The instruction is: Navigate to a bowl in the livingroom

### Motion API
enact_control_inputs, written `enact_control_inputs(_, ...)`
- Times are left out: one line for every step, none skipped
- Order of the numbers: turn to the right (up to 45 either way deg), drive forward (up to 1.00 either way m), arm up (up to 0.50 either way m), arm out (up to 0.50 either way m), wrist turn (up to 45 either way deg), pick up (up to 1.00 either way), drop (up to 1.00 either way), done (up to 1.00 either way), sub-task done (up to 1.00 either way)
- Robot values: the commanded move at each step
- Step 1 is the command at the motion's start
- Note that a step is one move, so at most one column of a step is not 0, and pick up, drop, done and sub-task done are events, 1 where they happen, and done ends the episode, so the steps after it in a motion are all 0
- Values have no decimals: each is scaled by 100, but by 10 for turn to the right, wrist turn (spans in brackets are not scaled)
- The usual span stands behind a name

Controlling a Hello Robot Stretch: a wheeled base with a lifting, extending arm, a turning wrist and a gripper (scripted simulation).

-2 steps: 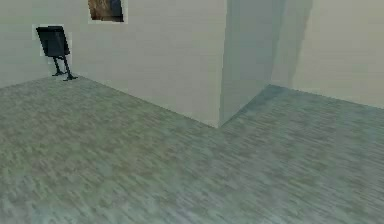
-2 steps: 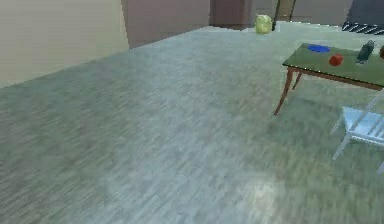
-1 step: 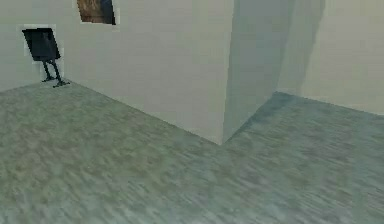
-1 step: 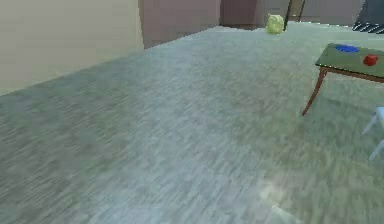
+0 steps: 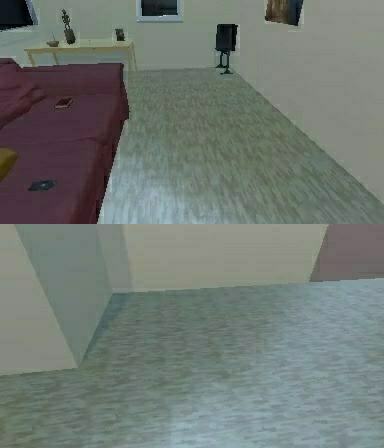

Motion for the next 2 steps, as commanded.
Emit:
enact_control_inputs(-60,0,0,0,0,0,0,0,0)
enact_control_inputs(0,100,0,0,0,0,0,0,0)
